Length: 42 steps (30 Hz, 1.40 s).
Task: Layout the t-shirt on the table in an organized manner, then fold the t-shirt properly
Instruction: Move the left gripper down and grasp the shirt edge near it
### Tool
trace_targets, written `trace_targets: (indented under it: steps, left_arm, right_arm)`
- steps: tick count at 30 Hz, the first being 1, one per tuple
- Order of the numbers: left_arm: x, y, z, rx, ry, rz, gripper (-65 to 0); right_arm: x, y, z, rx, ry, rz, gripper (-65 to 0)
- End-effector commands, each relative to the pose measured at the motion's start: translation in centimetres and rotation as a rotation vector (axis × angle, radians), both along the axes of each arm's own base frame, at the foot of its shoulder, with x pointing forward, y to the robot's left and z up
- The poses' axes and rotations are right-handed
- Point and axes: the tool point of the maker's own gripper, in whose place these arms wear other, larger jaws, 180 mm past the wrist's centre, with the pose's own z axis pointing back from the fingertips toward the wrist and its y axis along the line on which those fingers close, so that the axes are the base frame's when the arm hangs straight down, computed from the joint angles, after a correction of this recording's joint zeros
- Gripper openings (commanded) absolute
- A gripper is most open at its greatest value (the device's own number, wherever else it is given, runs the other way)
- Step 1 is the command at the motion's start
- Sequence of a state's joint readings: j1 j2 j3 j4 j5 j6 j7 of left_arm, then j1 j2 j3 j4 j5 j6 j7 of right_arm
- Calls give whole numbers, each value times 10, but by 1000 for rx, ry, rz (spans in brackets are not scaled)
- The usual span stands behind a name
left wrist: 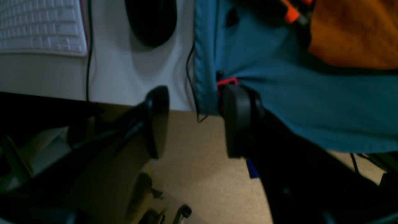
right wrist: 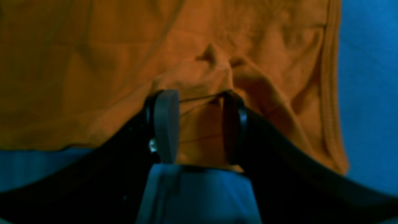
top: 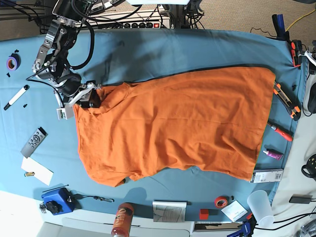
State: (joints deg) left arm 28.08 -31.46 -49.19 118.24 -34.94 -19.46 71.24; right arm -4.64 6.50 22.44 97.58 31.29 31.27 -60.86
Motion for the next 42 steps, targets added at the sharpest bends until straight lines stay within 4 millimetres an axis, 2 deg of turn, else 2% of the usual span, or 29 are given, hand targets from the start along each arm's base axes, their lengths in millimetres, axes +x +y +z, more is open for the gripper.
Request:
trace_targets:
  steps: [1, 8, 15, 17, 21, 26, 30, 33, 37, 40, 42]
  left_arm:
    - [5, 5, 10, 31, -23, -10, -355]
    - [5, 4, 10, 31, -22, -10, -355]
    - [5, 4, 10, 29, -24, -7, -355]
    - [5, 3, 10, 18, -27, -10, -355]
    - [9, -7, 9, -36, -47, -28, -355]
    - [13, -27, 9, -132, -78, -77, -355]
    - [12, -61, 0, -278, -122, -123, -355]
    - [8, -85, -9, -376, -158, -136, -355]
    - [15, -110, -12, -441, -232, -172, -355]
    - [22, -123, -29, -426, -187, -196, -355]
    - [26, -119, -48, -412, -133, -116, -355]
  right_arm:
    - [8, -5, 13, -13, -49, -6, -415]
    - [16, -12, 21, -26, -85, -33, -415]
    - [34, -34, 41, -28, -141, -127, -415]
    - [34, -33, 39, -23, -134, -126, -415]
    - [29, -28, 18, 46, -73, -123, -415]
    - [26, -11, -5, 120, -35, -57, -415]
    - [29, 2, -1, 159, -63, -27, -415]
    - [36, 2, 5, 158, -78, -25, -415]
    - [44, 4, 11, 153, -78, -11, -416]
    - [45, 4, 13, 152, -78, -8, -416]
    - [44, 4, 11, 150, -69, -6, -416]
